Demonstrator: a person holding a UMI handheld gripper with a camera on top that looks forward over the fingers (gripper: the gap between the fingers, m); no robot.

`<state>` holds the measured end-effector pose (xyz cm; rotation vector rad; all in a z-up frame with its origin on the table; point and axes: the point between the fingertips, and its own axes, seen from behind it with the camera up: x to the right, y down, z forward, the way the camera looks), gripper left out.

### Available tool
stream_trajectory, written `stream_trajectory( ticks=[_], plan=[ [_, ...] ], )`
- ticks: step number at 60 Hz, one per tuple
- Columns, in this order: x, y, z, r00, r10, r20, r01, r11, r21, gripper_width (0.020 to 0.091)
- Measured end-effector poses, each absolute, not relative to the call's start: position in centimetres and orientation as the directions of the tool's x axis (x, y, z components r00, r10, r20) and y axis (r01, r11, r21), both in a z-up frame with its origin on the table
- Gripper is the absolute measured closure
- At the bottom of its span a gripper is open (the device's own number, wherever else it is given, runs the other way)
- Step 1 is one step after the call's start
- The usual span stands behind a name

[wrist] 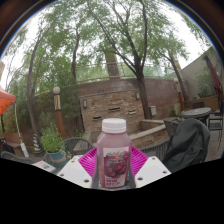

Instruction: Pour water

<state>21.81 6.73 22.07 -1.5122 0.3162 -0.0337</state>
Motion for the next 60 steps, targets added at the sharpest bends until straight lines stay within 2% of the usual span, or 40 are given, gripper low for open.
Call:
stream_trajectory(
  ticks=[7, 11, 16, 24, 25, 34, 40, 48, 56, 60],
  plan=[
    [24.2, 6.9, 12.8, 0.964, -0.255, -0.073, -0.098, -0.084, -0.992, 0.0674],
    [24.1, 6.9, 10.0, 0.969, -0.246, -0.022, -0.054, -0.124, -0.991, 0.0674],
    [23.4, 5.6, 8.3, 0.974, -0.225, -0.009, -0.043, -0.148, -0.988, 0.0673],
    [23.9, 3.4, 8.6, 0.973, -0.232, 0.013, -0.02, -0.139, -0.99, 0.0672],
    [23.6, 5.8, 8.3, 0.973, -0.233, 0.011, -0.021, -0.136, -0.99, 0.0673],
    [24.2, 4.5, 8.8, 0.973, -0.229, 0.01, -0.023, -0.141, -0.99, 0.0667],
    [24.5, 3.5, 9.1, 0.975, -0.222, 0.027, -0.008, -0.154, -0.988, 0.0556],
    [25.1, 2.8, 8.4, 0.975, -0.221, 0.007, -0.038, -0.197, -0.98, 0.0508],
    [24.8, 0.9, 7.3, 0.971, -0.237, 0.023, -0.042, -0.263, -0.964, 0.0294],
    [24.7, -0.8, 7.7, 0.969, -0.24, 0.052, -0.021, -0.289, -0.957, 0.0253]
  ],
)
